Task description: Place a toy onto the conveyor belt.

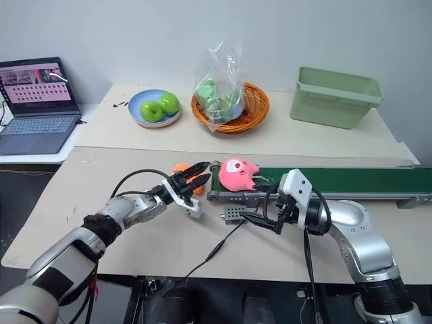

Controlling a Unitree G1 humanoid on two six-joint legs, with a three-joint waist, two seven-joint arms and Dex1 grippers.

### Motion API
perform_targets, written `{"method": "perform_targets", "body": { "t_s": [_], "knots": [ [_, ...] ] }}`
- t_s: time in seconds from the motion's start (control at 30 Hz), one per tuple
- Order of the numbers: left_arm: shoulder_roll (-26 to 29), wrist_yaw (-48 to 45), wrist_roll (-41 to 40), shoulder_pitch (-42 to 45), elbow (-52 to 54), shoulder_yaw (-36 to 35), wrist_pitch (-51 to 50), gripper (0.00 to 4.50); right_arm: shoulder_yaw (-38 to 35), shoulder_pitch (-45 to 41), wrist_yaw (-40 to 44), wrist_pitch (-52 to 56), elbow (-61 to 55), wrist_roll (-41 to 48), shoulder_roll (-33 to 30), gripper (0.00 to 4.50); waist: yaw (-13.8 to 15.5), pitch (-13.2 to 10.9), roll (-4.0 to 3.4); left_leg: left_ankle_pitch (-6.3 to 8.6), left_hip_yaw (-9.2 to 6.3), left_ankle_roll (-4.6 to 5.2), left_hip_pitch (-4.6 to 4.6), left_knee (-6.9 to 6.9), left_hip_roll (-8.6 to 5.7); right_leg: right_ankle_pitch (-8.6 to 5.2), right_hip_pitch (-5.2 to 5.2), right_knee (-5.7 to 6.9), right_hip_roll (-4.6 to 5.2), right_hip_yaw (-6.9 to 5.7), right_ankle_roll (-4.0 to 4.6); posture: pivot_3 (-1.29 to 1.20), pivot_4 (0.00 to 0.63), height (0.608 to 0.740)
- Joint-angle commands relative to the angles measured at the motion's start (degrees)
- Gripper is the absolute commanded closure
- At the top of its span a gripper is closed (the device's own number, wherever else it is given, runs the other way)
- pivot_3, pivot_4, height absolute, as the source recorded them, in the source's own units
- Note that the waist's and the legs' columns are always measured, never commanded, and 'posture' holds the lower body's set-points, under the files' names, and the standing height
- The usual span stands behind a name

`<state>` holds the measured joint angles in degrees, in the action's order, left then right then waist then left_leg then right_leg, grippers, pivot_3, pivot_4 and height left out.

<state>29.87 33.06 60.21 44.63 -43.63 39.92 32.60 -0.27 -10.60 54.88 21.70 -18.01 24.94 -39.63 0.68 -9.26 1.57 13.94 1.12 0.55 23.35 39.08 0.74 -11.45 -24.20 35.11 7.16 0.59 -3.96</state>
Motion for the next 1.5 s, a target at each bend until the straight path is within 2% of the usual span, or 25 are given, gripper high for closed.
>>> {"method": "perform_targets", "body": {
  "t_s": [0.03,0.17,0.3,0.37,0.4,0.53,0.63,0.73,0.97,1.13,1.3,1.5],
  "knots": [
    [0.2,0.1,-1.5,0.3,1.4,-1.7,0.3,0.11,-0.6,-0.9,0.2,-1.2,-0.8,0.2,0.2,0.00,0.0,0.0,0.00,0.00,0.00,0.00,0.00,0.00,0.00,0.00,0.00,0.00,0.00,0.00,0.00,0.00,0.150,0.715],
    [0.5,-2.1,-3.5,-0.9,1.8,-3.0,0.3,0.11,-0.4,-0.8,0.3,-1.0,-1.0,0.2,0.2,0.00,0.0,0.0,0.00,0.00,0.00,0.00,0.00,0.00,0.00,0.00,0.00,0.01,0.00,0.00,0.00,0.00,0.150,0.715],
    [1.1,-9.8,-14.4,-5.5,3.0,-9.0,2.0,0.11,-0.4,-0.6,0.3,-0.9,-1.3,0.2,0.0,0.00,-0.4,0.0,-0.01,0.00,0.02,0.00,-0.03,0.00,0.02,0.00,-0.02,0.07,0.00,0.02,0.00,0.00,0.150,0.715],
    [-0.6,-17.2,-30.7,-11.0,7.3,-17.8,0.7,0.11,-0.8,0.0,0.0,-0.8,-1.5,0.0,-0.3,0.00,-0.5,0.0,-0.02,0.00,0.01,0.00,-0.03,0.00,0.03,0.00,-0.03,0.10,0.00,0.01,0.00,0.00,0.150,0.715],
    [-1.1,-19.4,-35.3,-12.9,9.2,-20.6,-0.1,0.11,-1.0,0.3,-0.1,-0.8,-1.5,-0.1,-0.5,0.00,-0.7,0.0,-0.03,0.00,0.02,0.00,-0.04,0.00,0.03,0.00,-0.03,0.08,0.00,0.02,0.01,0.00,0.150,0.715],
    [-7.1,-33.9,-64.0,-22.5,23.1,-33.3,-15.3,0.11,-2.3,1.0,-0.7,-0.9,-1.5,0.2,-0.6,0.00,-0.7,0.0,-0.04,0.00,-0.01,0.00,-0.04,0.06,0.06,0.01,-0.03,0.30,0.07,0.03,0.01,0.00,0.150,0.715],
    [-8.9,-44.4,-80.1,-28.7,36.6,-36.6,-29.1,0.11,-2.9,1.2,-1.0,-1.0,-1.0,0.1,-0.7,0.00,-0.7,0.0,-0.04,0.00,-0.04,0.00,-0.08,0.13,0.05,0.00,0.00,0.51,0.08,0.04,0.01,0.00,0.150,0.715],
    [-6.8,-51.4,-88.7,-32.9,46.7,-37.5,-40.3,0.11,-3.4,1.1,-0.8,-1.1,-0.3,0.3,-0.9,0.00,-0.7,0.0,-0.04,0.00,-0.05,0.00,-0.10,0.16,0.03,-0.01,0.01,0.58,0.08,0.04,0.00,0.00,0.150,0.715],
    [2.0,-66.3,-95.0,-37.0,60.8,-36.5,-51.5,0.11,-2.5,-0.3,-0.5,-1.5,2.1,-0.2,-0.3,0.00,-1.0,0.0,-0.04,0.00,-0.05,0.00,-0.22,0.17,0.01,-0.12,0.05,0.42,0.04,0.07,0.06,0.00,0.150,0.715],
    [6.6,-75.4,-96.5,-36.7,63.6,-35.9,-55.9,0.11,-2.0,-0.9,-0.2,-1.5,2.7,-0.5,0.1,0.00,-1.1,0.0,-0.05,0.01,-0.06,0.02,-0.20,0.17,0.03,-0.14,0.05,0.33,0.01,0.07,0.07,0.00,0.150,0.715],
    [7.4,-79.8,-93.3,-33.2,59.4,-35.6,-54.8,0.11,-1.8,-1.1,-0.1,-1.8,3.0,-0.7,0.4,0.00,-1.2,0.0,-0.04,0.01,-0.05,0.02,-0.22,0.17,0.02,-0.14,0.08,0.31,0.01,0.07,0.07,0.00,0.150,0.715],
    [5.5,-81.6,-91.7,-30.9,58.2,-35.6,-54.7,0.11,-2.2,-0.4,-0.6,-1.8,2.5,-0.9,0.6,0.00,-1.2,0.0,-0.04,0.02,-0.06,0.04,-0.16,0.17,0.02,-0.14,0.07,0.21,0.01,0.06,0.07,0.00,0.150,0.715]
  ]
}}
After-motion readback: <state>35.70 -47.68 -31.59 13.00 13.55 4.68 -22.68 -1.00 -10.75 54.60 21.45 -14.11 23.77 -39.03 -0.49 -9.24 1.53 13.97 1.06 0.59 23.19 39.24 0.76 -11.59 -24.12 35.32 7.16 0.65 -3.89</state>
